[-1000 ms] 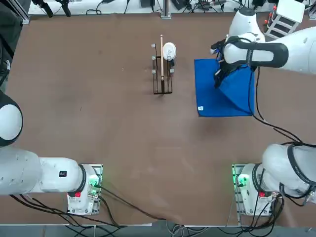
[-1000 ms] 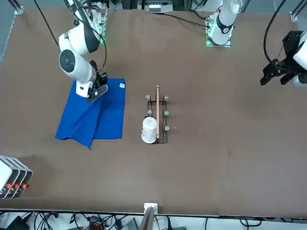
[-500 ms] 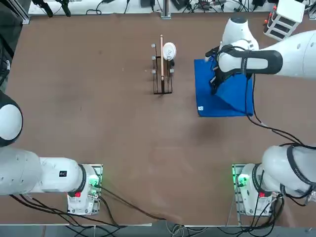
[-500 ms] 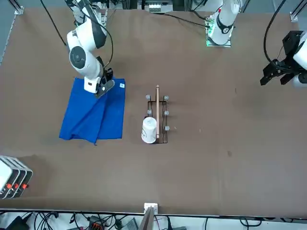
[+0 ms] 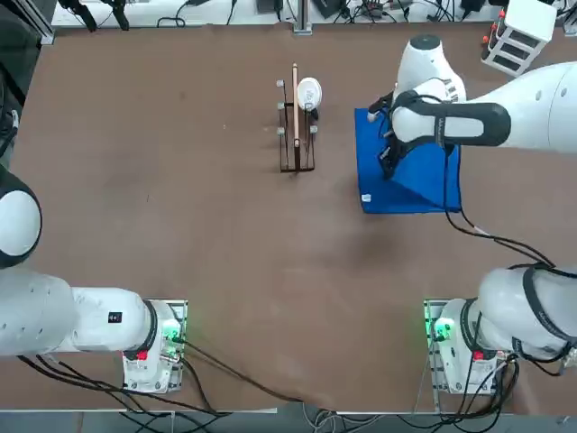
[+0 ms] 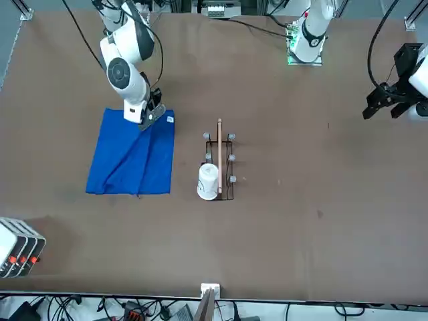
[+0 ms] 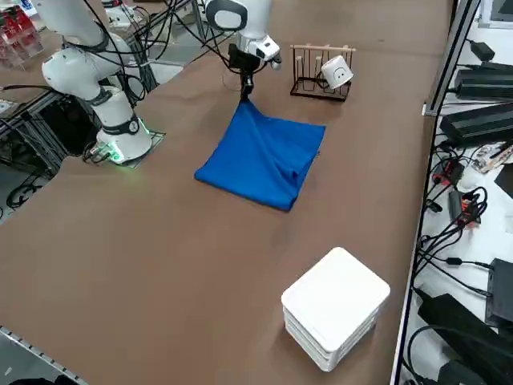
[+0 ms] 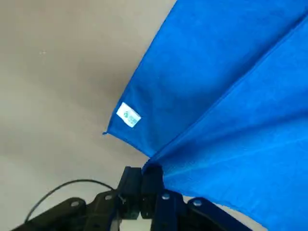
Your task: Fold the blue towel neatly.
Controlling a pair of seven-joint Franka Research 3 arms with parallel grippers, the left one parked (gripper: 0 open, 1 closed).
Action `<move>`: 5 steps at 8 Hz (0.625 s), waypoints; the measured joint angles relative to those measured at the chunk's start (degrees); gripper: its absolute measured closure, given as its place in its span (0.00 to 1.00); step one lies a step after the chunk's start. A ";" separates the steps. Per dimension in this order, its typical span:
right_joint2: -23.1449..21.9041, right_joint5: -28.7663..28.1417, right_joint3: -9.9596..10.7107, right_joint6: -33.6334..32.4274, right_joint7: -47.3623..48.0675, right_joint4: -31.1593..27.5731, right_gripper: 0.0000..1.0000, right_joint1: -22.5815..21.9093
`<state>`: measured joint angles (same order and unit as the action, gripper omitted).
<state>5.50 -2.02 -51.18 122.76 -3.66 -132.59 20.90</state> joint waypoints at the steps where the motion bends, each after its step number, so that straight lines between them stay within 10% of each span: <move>1: -0.21 0.00 -0.06 0.00 0.46 -0.01 0.98 -1.09; 5: -0.22 0.00 -0.08 0.73 1.29 -0.06 0.98 -3.68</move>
<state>5.28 -2.02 -51.26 123.49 -2.37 -132.65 17.23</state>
